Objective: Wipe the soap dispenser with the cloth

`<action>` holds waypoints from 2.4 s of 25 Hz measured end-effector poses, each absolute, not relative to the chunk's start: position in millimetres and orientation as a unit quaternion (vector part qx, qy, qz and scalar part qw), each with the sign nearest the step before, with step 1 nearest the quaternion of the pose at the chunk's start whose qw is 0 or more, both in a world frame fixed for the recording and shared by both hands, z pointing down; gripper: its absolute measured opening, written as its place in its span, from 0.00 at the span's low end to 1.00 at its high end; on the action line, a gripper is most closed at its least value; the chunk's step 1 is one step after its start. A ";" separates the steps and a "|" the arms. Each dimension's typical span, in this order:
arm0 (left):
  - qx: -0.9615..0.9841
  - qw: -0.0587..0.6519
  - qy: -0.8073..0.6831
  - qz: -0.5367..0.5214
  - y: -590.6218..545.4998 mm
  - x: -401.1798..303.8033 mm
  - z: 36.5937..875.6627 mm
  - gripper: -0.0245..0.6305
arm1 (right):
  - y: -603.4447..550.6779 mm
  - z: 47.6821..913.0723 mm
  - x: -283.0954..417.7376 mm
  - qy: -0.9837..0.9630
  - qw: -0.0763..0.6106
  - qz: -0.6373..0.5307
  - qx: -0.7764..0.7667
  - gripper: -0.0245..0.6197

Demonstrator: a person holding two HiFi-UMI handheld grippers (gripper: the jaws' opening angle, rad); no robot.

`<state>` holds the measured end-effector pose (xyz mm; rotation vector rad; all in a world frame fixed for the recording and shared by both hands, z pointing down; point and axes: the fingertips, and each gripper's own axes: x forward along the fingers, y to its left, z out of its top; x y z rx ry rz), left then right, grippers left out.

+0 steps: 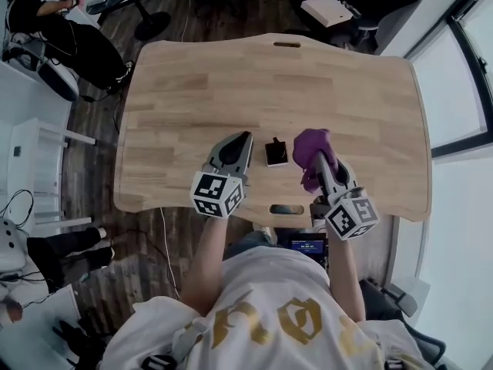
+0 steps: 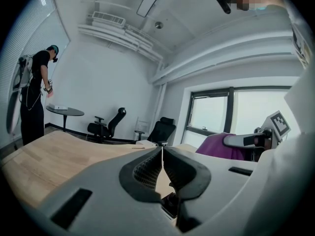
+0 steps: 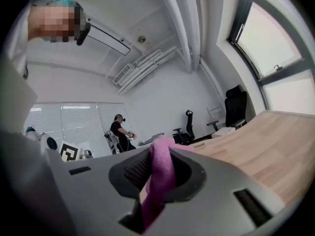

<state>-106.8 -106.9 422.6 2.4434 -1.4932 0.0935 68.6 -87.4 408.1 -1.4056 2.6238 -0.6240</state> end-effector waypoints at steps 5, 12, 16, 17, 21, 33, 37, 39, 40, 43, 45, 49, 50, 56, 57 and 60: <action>0.840 0.149 -0.521 0.030 -115.0 -110.6 428.4 0.05 | -97.6 411.6 59.6 0.874 0.022 -0.194 -0.445 0.12; 0.842 0.159 -0.513 0.043 -119.9 -106.4 444.8 0.05 | -104.4 425.4 56.6 0.879 0.010 -0.197 -0.433 0.12; 0.841 0.166 -0.514 0.046 -114.6 -101.6 451.9 0.05 | -103.4 430.2 60.0 0.883 -0.022 -0.173 -0.437 0.12; 0.841 0.168 -0.512 0.049 -111.6 -99.8 455.6 0.05 | -102.1 432.4 60.8 0.883 -0.024 -0.174 -0.436 0.12; 0.838 0.178 -0.511 0.063 -102.0 -97.7 470.6 0.05 | -97.6 443.7 60.7 0.883 -0.032 -0.183 -0.432 0.12; 0.843 0.199 -0.492 0.090 -93.5 -90.5 508.5 0.06 | -94.6 460.8 59.3 0.883 -0.042 -0.199 -0.423 0.12; 0.852 0.209 -0.469 0.101 -91.1 -85.6 521.5 0.12 | -95.2 469.5 60.8 0.881 -0.051 -0.204 -0.423 0.12; 0.854 0.215 -0.461 0.106 -90.9 -84.1 529.0 0.15 | -94.7 474.2 61.3 0.880 -0.055 -0.208 -0.424 0.12; 0.856 0.217 -0.458 0.108 -91.0 -83.1 532.8 0.17 | -94.7 476.7 61.5 0.879 -0.057 -0.209 -0.424 0.12; 0.861 0.221 -0.443 0.114 -90.7 -78.3 545.3 0.25 | -96.1 484.5 63.3 0.876 -0.064 -0.215 -0.426 0.12; 0.865 0.229 -0.430 0.120 -90.1 -74.5 555.3 0.29 | -98.0 490.2 63.8 0.875 -0.068 -0.220 -0.426 0.12; 0.876 0.256 -0.385 0.138 -85.8 -60.0 578.9 0.43 | -101.1 501.6 64.6 0.872 -0.075 -0.228 -0.426 0.12; 0.879 0.259 -0.373 0.146 -84.1 -56.4 584.5 0.46 | -101.7 503.6 64.9 0.872 -0.076 -0.230 -0.426 0.12; 0.884 0.252 -0.354 0.173 -90.6 -51.6 602.3 0.50 | -109.7 511.7 67.1 0.870 -0.087 -0.236 -0.423 0.12; 0.885 0.250 -0.351 0.178 -91.4 -50.8 604.6 0.51 | -111.2 512.3 67.9 0.870 -0.089 -0.237 -0.424 0.12; 0.888 0.239 -0.343 0.193 -93.2 -48.1 609.7 0.52 | -115.7 513.1 70.7 0.867 -0.093 -0.240 -0.427 0.12</action>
